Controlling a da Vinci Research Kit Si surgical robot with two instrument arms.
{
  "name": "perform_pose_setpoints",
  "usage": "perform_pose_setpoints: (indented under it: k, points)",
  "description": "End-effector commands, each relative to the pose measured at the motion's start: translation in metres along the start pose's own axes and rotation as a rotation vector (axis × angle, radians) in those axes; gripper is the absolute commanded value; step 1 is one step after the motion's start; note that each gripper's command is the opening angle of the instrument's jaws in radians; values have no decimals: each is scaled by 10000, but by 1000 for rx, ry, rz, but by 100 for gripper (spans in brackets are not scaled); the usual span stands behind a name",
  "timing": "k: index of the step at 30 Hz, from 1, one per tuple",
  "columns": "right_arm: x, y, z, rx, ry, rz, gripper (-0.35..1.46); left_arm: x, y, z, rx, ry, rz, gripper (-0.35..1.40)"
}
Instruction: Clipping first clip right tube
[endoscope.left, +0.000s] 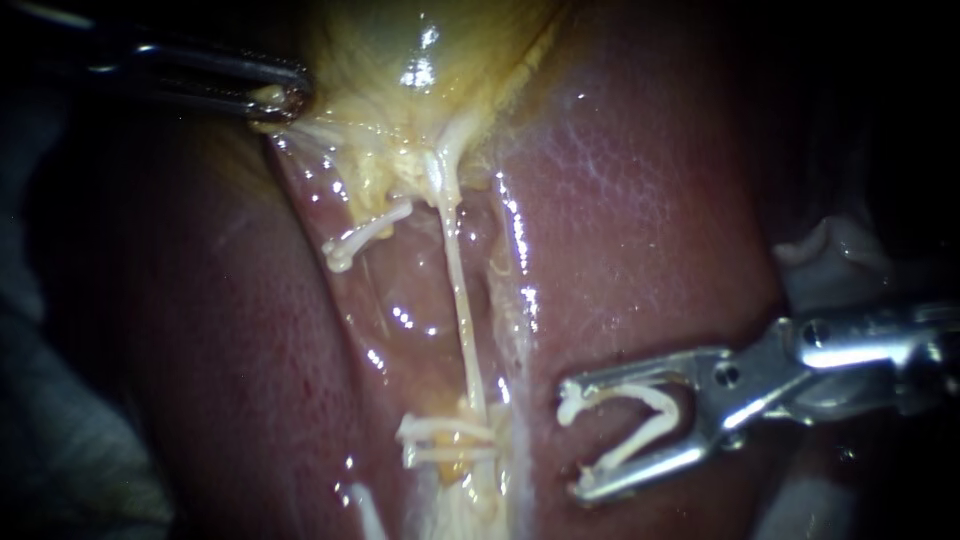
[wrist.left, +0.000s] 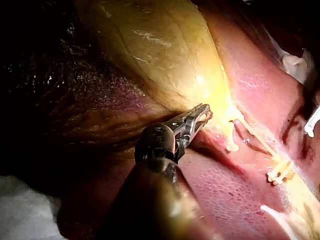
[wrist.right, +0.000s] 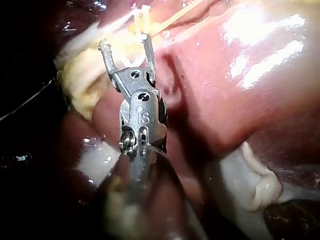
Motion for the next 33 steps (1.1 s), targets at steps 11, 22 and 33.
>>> perform_pose_setpoints:
  k: [11,22,33]
  points:
    - [-25,49,16,0,85,124,50,0,0,1,1,0,0,-35]
    - [-51,91,28,-10,116,180,50,0,0,1,1,0,0,-35]
    - [-54,104,49,-31,122,195,50,0,1,1,2,1,0,-35]
